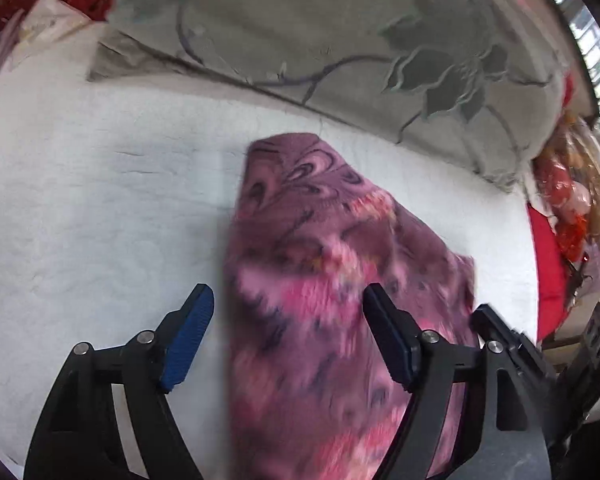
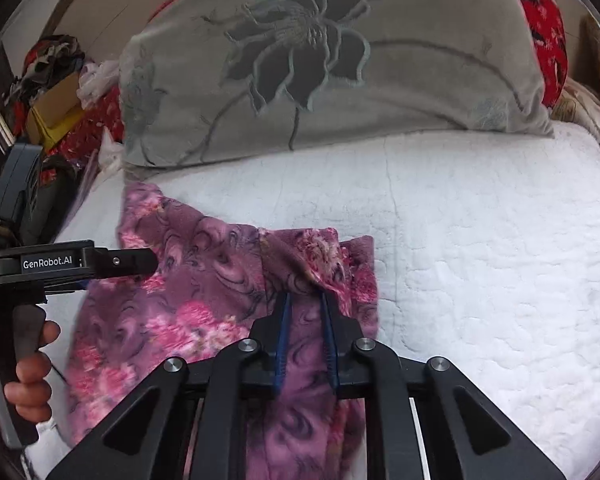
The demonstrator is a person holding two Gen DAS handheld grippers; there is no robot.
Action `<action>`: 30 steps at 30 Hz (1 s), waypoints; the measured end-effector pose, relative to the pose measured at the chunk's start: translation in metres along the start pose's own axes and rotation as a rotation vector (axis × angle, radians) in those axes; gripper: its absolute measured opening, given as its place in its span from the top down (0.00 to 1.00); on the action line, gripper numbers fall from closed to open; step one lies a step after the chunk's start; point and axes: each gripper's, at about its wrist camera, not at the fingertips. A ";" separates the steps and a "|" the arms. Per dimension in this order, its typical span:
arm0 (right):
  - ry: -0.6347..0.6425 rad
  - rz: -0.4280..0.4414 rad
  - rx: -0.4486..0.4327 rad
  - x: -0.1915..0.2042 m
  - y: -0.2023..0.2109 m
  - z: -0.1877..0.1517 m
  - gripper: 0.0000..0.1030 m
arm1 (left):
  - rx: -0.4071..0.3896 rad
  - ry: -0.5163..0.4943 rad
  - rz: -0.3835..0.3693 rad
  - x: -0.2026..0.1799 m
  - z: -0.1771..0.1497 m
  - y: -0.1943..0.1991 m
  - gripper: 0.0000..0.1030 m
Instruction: Fold small clothes
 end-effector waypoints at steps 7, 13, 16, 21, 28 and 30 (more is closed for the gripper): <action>0.069 0.073 0.051 0.002 0.014 -0.041 0.71 | 0.006 -0.027 0.047 0.018 -0.057 0.007 0.22; 0.136 0.027 -0.004 0.022 0.050 -0.046 0.69 | -0.057 -0.112 0.111 -0.004 -0.078 0.050 0.22; 0.180 0.002 -0.003 0.025 0.063 -0.067 0.60 | -0.008 -0.132 0.153 -0.001 -0.105 0.033 0.20; 0.113 -0.067 0.076 0.008 0.057 -0.084 0.57 | -0.017 -0.086 0.136 0.002 -0.118 0.052 0.21; 0.101 -0.176 0.138 -0.014 0.061 -0.116 0.32 | 0.040 -0.184 0.246 -0.001 -0.157 0.040 0.20; 0.095 -0.199 0.142 -0.015 0.067 -0.120 0.32 | 0.028 -0.209 0.268 -0.004 -0.166 0.047 0.20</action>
Point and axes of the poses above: each gripper's, at about its wrist camera, not at the fingertips, and y roughly against the way its jaws point, x to its left, z to its top, and after that the axes turned 7 degrees about -z, right-handed
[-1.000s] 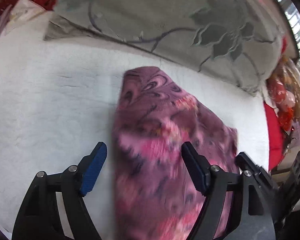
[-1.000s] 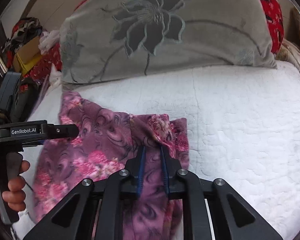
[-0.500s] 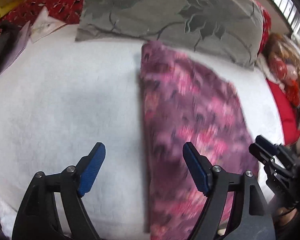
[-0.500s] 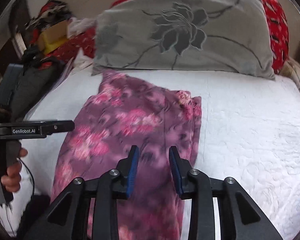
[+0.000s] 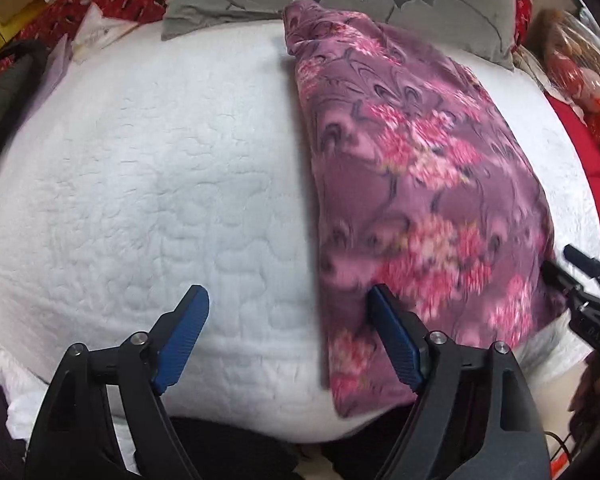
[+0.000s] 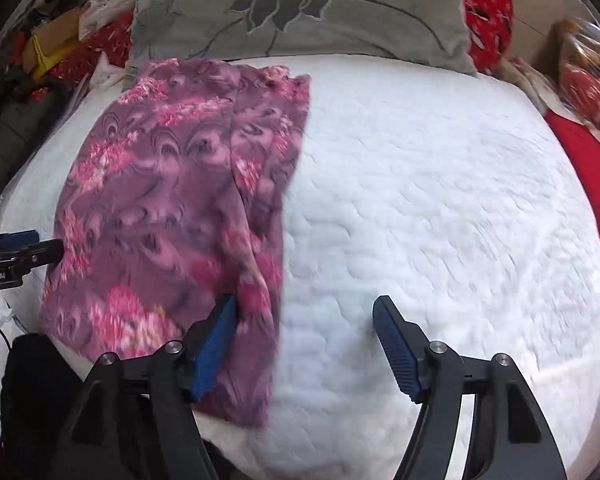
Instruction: Fold small clothes
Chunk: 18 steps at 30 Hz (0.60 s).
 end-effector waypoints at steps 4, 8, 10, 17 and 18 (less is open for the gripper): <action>0.015 -0.071 -0.006 -0.001 0.023 -0.014 0.27 | -0.013 -0.074 0.085 -0.009 -0.019 0.012 0.20; 0.017 -0.141 -0.029 0.003 0.048 -0.030 0.12 | -0.038 -0.120 0.135 -0.016 -0.046 0.025 0.20; 0.019 -0.164 -0.054 0.007 0.061 -0.037 0.10 | -0.053 -0.125 0.148 -0.019 -0.057 0.032 0.20; 0.030 -0.198 -0.147 0.018 0.095 -0.059 0.04 | -0.102 -0.109 0.184 -0.022 -0.078 0.053 0.20; 0.025 -0.202 -0.153 0.018 0.098 -0.061 0.03 | -0.107 -0.109 0.186 -0.023 -0.078 0.053 0.20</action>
Point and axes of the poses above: each gripper's, at about its wrist camera, not at the fingertips, and y roughly against the way its jaws point, x to its left, z to its top, and after that the axes turned 7 degrees about -z, right-handed
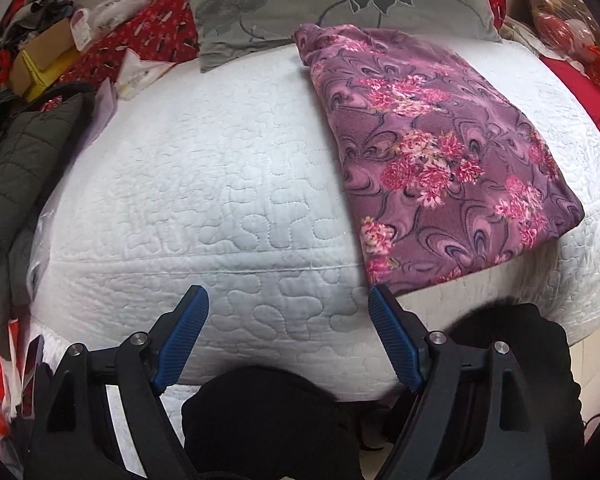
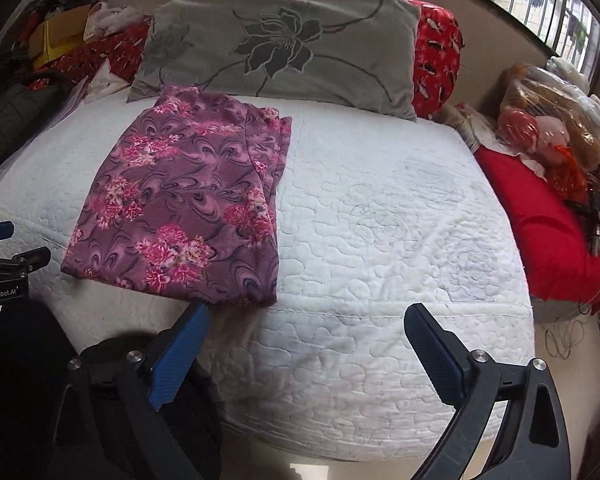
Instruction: Fold small clothes
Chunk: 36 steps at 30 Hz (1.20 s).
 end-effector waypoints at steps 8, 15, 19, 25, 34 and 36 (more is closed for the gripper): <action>-0.074 -0.016 -0.040 -0.008 0.018 -0.007 0.02 | -0.058 -0.035 -0.012 -0.012 -0.002 0.017 0.20; -0.090 -0.046 -0.079 -0.010 0.034 -0.010 0.02 | -0.078 -0.043 -0.037 -0.021 -0.008 0.028 0.20; -0.102 -0.058 -0.086 -0.013 0.037 -0.011 0.02 | -0.090 -0.039 -0.066 -0.021 -0.009 0.033 0.20; -0.136 -0.034 -0.083 -0.011 0.039 -0.011 0.02 | -0.103 -0.028 -0.087 -0.020 -0.008 0.037 0.20; -0.115 -0.043 -0.055 0.002 0.038 -0.012 0.02 | -0.115 -0.001 -0.117 -0.013 -0.009 0.041 0.20; -0.108 -0.049 -0.062 0.001 0.041 -0.012 0.02 | -0.121 -0.002 -0.123 -0.013 -0.008 0.044 0.20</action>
Point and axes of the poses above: each gripper's, at about its wrist camera, not at the fingertips, and y roughly against the way its jaws point, x to its left, z to its top, and after that the axes turned 7 degrees about -z, right-handed
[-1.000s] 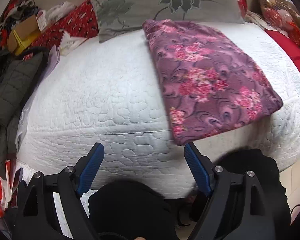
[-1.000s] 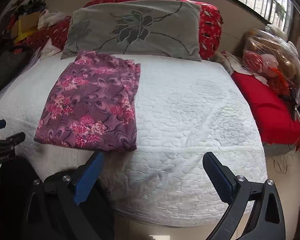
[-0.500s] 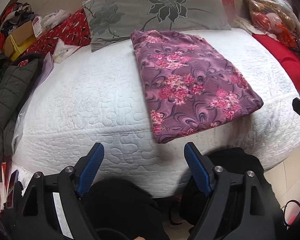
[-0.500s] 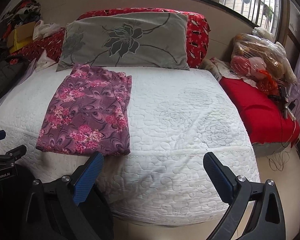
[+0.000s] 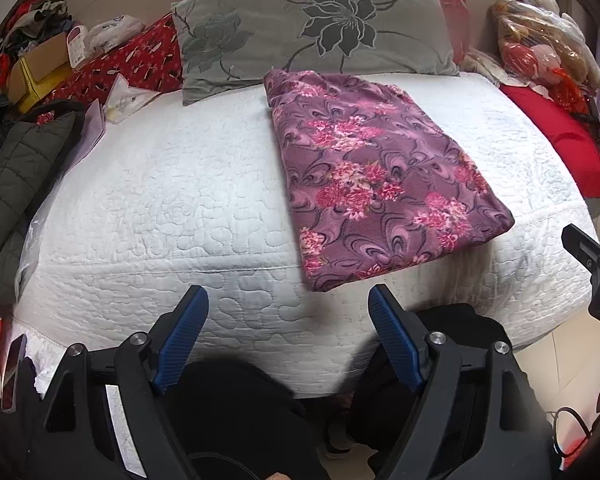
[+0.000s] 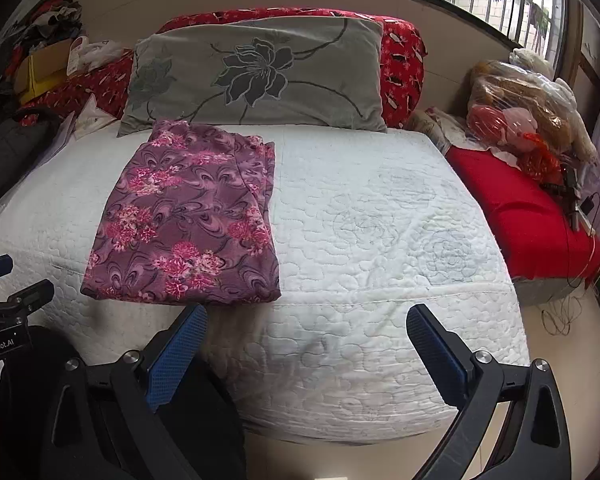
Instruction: Fold small clothes
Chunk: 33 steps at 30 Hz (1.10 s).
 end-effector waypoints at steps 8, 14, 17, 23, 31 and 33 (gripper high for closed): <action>0.009 -0.025 -0.025 -0.010 0.007 0.002 0.02 | -0.005 -0.009 -0.035 -0.004 0.001 0.006 0.20; 0.010 -0.034 -0.021 -0.014 0.008 -0.001 0.02 | -0.008 -0.021 -0.046 -0.010 -0.001 0.010 0.20; 0.002 -0.032 -0.016 -0.017 0.008 -0.002 0.02 | -0.005 -0.028 -0.057 -0.014 -0.001 0.011 0.20; -0.026 -0.026 -0.015 -0.024 0.009 -0.003 0.02 | 0.000 -0.035 -0.073 -0.021 0.000 0.015 0.20; -0.045 -0.014 -0.026 -0.031 0.014 -0.002 0.02 | 0.004 -0.037 -0.087 -0.025 0.001 0.017 0.20; -0.041 -0.010 -0.026 -0.031 0.014 -0.003 0.02 | 0.005 -0.038 -0.092 -0.027 0.000 0.017 0.20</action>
Point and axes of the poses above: each gripper's, at about its wrist camera, not at the fingertips, and y roughly against the way its jaws point, x to its left, z to its top, and after that the axes turned 7 degrees about -z, right-handed
